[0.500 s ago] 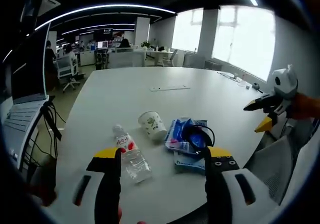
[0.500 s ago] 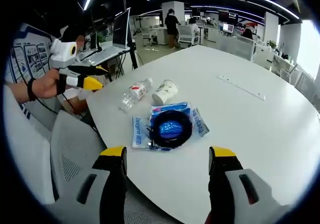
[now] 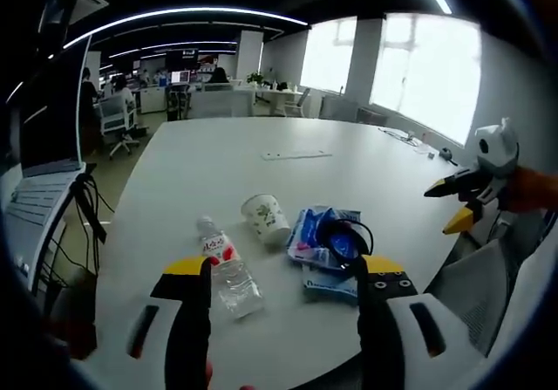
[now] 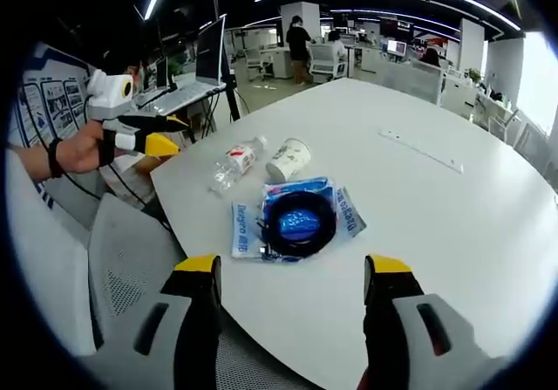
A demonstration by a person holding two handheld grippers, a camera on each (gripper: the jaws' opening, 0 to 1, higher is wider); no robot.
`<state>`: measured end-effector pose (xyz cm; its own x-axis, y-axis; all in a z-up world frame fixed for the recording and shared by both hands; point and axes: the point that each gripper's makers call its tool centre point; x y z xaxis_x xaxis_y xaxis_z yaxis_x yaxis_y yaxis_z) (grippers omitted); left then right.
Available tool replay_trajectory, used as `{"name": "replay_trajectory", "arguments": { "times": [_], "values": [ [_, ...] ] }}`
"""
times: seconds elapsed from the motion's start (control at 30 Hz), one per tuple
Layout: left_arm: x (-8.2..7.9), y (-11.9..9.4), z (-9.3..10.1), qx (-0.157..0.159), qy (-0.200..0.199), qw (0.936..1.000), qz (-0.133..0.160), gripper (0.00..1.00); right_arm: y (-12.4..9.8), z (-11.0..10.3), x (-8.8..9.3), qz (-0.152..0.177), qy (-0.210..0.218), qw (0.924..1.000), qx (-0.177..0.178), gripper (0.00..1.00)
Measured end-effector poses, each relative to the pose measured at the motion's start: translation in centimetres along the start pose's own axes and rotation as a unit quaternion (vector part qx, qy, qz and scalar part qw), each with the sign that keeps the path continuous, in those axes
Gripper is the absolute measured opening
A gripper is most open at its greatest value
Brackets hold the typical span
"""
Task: Arrange the tabletop items into an orderly group along one side of the table until the central work area is clear of visible clutter.
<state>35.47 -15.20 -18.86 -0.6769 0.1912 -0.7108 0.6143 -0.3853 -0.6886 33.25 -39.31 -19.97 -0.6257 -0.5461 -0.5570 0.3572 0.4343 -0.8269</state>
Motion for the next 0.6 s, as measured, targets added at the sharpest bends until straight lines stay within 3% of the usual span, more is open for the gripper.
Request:
{"name": "replay_trajectory", "arguments": {
  "times": [0.6],
  "values": [
    [0.69,-0.39,-0.03,-0.005,-0.005,1.0,0.0,0.7,-0.01,-0.3,0.32,0.003,0.006,1.0,-0.003,0.66]
  ]
}}
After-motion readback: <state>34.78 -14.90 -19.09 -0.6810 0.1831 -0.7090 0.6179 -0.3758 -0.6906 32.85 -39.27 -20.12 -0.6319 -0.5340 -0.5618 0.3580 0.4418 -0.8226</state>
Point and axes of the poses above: the point that each gripper's makers call its tool centre point, and the gripper's own axes: y roughly forward along the fingers, z roughly to its right, x roughly out of its underside, and after that the axes turned 14 degrees about -z, right-handed
